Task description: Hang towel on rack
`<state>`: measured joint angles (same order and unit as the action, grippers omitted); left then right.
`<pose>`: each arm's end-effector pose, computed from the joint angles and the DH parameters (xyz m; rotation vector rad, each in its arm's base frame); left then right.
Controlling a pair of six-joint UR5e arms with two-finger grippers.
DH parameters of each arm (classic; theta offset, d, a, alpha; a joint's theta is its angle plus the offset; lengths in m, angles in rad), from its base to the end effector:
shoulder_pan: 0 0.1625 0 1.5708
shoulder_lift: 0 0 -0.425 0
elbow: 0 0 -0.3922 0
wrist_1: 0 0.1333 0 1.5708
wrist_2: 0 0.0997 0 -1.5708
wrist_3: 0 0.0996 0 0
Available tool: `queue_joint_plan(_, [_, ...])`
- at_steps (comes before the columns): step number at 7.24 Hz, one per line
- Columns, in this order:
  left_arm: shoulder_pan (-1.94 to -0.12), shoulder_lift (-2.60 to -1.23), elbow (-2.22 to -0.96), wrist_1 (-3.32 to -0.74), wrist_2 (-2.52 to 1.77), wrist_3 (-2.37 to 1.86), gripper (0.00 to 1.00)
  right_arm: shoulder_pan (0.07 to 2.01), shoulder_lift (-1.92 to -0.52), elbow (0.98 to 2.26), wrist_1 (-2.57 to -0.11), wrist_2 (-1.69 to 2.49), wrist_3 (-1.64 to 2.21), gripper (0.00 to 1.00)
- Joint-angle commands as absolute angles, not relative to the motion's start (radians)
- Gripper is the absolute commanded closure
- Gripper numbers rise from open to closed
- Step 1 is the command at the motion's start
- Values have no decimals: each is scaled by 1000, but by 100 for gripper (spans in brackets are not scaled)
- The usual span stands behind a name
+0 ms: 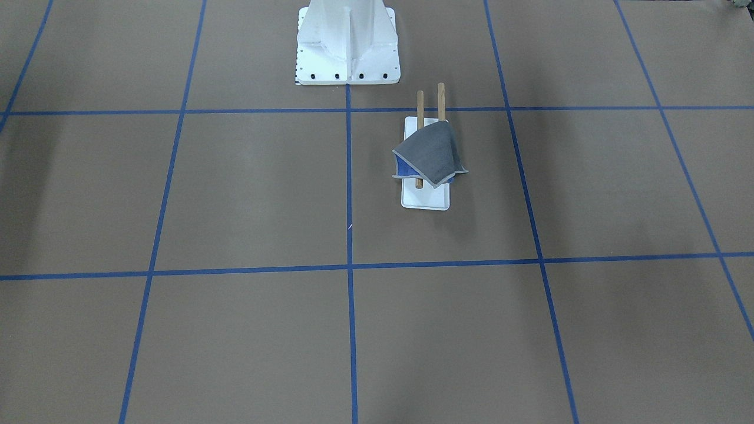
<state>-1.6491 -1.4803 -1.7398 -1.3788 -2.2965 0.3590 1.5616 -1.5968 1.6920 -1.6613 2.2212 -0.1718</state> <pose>-0.1017 -0.4366 0.6403 0.0515 0.7328 0.2268 0.0686 -0.4801 0.6289 0.0574 -0.6488 -0.1761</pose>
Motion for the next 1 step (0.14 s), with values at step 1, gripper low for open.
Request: queue_joint_plan(1, [-1635,-1480,-1730,-1379,-2299,359,1,1562,-1597,1692,-1661,2221,-172,0])
